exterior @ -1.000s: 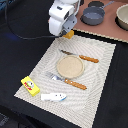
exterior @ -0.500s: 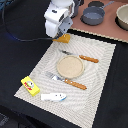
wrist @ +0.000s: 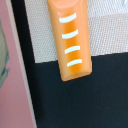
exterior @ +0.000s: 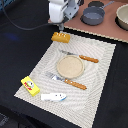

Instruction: Interact with the objects in diverse but meaningful ways.

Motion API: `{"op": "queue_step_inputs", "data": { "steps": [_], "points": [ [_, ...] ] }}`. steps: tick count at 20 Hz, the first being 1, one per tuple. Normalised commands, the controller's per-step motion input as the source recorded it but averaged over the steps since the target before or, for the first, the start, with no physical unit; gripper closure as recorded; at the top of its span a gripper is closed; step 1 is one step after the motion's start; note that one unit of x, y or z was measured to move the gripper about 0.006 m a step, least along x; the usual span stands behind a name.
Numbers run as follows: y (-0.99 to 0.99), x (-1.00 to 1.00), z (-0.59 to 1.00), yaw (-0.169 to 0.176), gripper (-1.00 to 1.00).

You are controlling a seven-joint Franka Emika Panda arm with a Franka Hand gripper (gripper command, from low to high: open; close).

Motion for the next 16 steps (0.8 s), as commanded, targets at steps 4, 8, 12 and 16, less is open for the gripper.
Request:
{"op": "queue_step_inputs", "data": {
  "steps": [4,8,12,16],
  "points": [
    [-0.78,0.58,0.48,0.003,-1.00],
    [-0.78,0.50,0.36,0.007,-1.00],
    [-0.85,0.40,0.33,0.010,-1.00],
    [-0.89,0.32,0.19,0.034,-1.00]
  ]
}}
